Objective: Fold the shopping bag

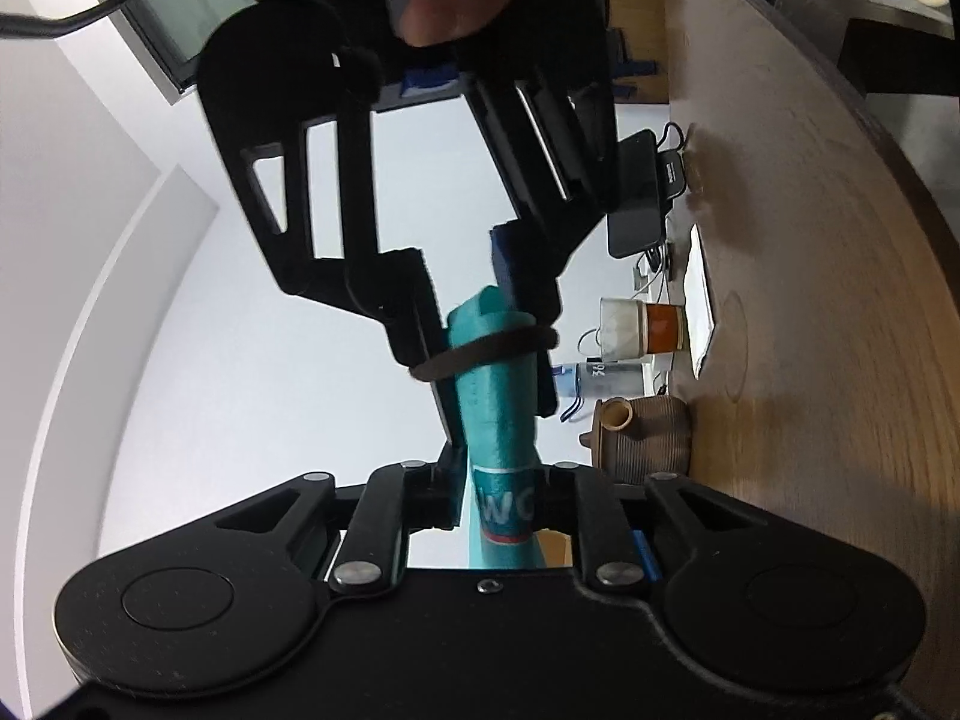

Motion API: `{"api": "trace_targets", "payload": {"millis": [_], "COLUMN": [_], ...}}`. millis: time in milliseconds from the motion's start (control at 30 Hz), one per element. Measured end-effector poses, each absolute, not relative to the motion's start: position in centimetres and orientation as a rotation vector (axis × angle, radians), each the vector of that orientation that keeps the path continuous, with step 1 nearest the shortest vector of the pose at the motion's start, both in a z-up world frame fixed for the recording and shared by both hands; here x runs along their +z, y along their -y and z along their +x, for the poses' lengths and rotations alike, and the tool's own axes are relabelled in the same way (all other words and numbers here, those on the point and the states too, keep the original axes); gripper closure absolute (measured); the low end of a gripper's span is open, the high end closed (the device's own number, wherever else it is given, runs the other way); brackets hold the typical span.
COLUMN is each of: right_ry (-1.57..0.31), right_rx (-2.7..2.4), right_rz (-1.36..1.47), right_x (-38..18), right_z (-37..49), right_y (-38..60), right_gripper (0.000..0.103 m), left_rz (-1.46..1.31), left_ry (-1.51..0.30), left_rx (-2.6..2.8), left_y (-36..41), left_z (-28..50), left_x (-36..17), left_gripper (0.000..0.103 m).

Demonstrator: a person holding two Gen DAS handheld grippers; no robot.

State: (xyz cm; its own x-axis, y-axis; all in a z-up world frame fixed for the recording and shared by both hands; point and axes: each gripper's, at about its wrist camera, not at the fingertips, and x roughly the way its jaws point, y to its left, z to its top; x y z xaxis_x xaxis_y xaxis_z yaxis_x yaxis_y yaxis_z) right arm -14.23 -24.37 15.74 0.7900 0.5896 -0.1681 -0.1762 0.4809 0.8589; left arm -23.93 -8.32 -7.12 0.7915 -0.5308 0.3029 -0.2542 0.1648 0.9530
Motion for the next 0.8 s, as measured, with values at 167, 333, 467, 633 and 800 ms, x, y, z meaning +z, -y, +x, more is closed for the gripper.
{"api": "trace_targets", "payload": {"millis": [167,333,467,633,800], "right_ry": [-0.513,-0.546,-0.528,-0.560,-0.530], "right_rx": [0.492,0.524,0.523,0.522,0.551], "right_rz": [0.981,0.988,0.944,0.840,0.695], "right_x": [15.3,15.6,16.1,16.6,17.6], "right_z": [-14.2,-13.5,-13.6,-13.2,-13.6], "right_y": [24.8,25.5,25.9,25.5,25.4], "right_gripper": [0.076,0.072,0.072,0.072,0.071], "left_rz": [1.445,1.476,1.486,1.502,1.503], "left_ry": [0.645,0.703,0.724,0.745,0.787], "left_rx": [-0.243,-0.264,-0.289,-0.331,-0.371], "left_y": [8.7,7.3,6.6,5.7,4.9], "left_z": [-24.4,-24.7,-25.2,-26.1,-27.1], "left_x": [-7.0,-7.1,-7.4,-8.6,-8.9], "left_gripper": [0.093,0.094,0.094,0.094,0.095]}}
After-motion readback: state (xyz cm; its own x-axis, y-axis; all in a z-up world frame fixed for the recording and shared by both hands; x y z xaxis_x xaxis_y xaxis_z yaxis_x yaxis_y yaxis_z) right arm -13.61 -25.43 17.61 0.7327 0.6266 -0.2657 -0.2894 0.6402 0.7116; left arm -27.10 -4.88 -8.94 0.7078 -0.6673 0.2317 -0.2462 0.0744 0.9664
